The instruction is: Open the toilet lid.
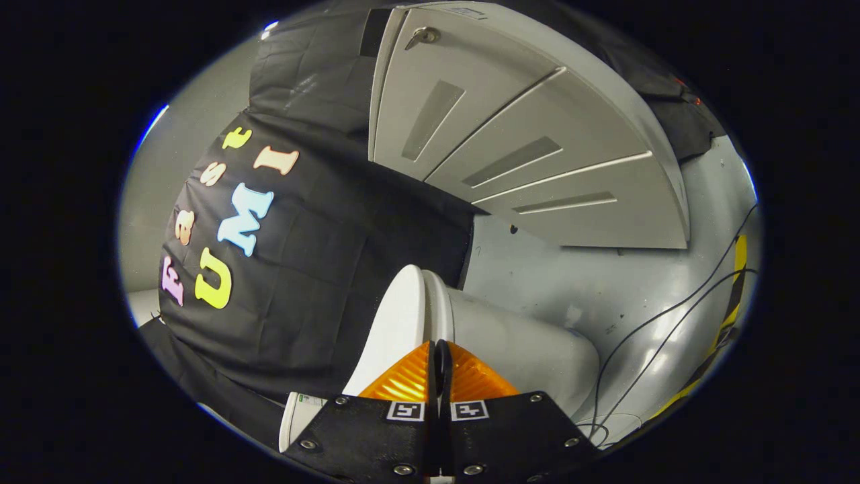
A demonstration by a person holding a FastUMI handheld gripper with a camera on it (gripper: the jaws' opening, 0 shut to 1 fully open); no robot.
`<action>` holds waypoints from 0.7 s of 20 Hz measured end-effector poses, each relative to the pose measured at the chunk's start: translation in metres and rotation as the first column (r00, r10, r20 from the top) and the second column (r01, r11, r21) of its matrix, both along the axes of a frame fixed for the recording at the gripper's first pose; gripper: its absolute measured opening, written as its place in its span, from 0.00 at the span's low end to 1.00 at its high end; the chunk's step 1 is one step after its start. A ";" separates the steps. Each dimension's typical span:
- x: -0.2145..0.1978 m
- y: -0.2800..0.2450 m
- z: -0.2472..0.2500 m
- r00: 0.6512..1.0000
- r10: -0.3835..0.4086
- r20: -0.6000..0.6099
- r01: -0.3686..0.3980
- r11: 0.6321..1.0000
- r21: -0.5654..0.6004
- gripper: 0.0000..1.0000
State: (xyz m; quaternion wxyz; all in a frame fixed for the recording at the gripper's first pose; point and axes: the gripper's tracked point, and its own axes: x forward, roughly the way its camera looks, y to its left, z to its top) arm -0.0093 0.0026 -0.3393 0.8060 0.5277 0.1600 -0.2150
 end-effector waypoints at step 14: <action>0.026 0.011 0.110 0.999 0.050 0.010 -0.047 0.976 -0.213 0.00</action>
